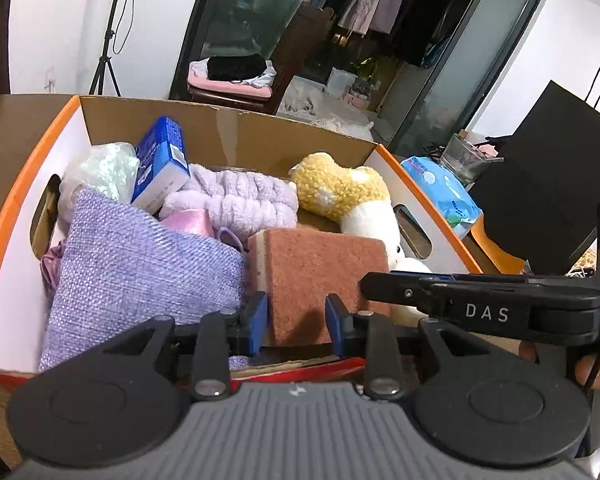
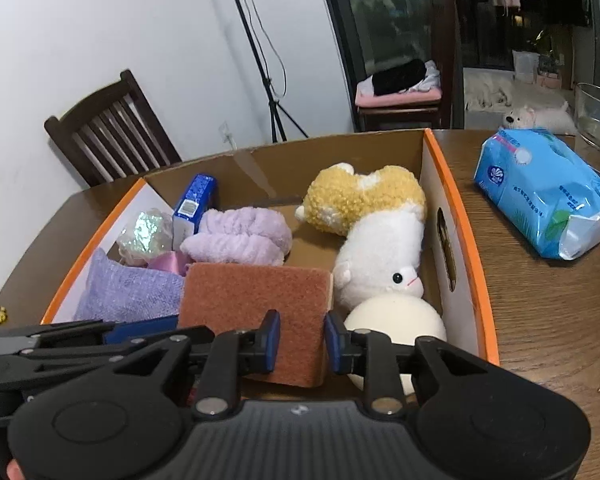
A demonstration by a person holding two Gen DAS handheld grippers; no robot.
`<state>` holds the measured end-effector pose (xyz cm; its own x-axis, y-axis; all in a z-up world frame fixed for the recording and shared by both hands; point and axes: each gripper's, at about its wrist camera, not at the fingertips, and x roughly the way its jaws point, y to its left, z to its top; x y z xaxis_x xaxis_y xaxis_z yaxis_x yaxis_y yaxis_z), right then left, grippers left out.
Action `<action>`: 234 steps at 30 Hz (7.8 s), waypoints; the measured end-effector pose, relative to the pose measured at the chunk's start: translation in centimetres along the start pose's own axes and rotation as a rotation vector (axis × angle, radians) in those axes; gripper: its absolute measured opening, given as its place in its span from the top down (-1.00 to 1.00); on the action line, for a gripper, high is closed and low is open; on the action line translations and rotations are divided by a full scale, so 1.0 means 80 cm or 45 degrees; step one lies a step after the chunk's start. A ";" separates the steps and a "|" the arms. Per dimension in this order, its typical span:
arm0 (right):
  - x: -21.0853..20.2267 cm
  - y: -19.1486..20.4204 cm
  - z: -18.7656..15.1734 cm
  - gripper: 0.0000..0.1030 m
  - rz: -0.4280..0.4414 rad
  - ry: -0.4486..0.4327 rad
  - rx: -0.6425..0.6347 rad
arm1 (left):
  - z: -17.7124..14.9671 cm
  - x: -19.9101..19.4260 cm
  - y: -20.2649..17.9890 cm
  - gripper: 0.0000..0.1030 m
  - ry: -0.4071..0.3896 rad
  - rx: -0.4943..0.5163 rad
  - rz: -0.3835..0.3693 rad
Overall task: Organize soft objects
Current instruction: 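Withdraw the right gripper from the box toward the blue plush monster, then close the right gripper on the light-blue fuzzy plush monster, then lift the blue plush with the right gripper and carry it into the box, then open the right gripper to drop the blue plush beside the lamb, then move the right gripper to the small white foam block and grasp it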
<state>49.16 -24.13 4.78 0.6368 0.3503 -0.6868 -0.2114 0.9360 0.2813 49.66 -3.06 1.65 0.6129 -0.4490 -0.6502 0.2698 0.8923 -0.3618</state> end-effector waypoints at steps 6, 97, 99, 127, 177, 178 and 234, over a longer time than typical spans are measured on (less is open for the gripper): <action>-0.009 0.005 0.005 0.22 -0.028 0.049 -0.034 | 0.002 -0.011 -0.013 0.18 0.019 0.011 -0.006; -0.075 0.011 -0.176 0.40 0.352 -0.188 -0.034 | -0.162 -0.095 -0.012 0.41 -0.110 -0.119 -0.050; -0.080 0.017 -0.177 0.40 0.336 -0.175 -0.057 | -0.165 -0.103 -0.021 0.41 -0.124 -0.089 -0.030; -0.205 0.035 -0.094 0.42 0.217 -0.480 -0.178 | -0.036 -0.160 -0.071 0.41 -0.345 0.041 -0.203; -0.080 0.013 0.109 -0.40 0.001 -0.049 -0.092 | 0.074 -0.151 -0.026 -0.37 -0.306 0.271 0.277; -0.097 0.012 0.098 -0.40 -0.014 -0.070 -0.112 | 0.065 -0.161 -0.029 -0.41 -0.317 0.277 0.282; -0.069 -0.013 -0.138 0.72 -0.029 -0.254 -0.199 | -0.116 -0.010 -0.077 0.60 -0.163 0.288 0.166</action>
<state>37.64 -26.64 0.90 0.7730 0.3302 -0.5417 -0.2978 0.9428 0.1497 40.61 -8.61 -1.79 0.7381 -0.3328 -0.5869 0.3322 0.9364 -0.1132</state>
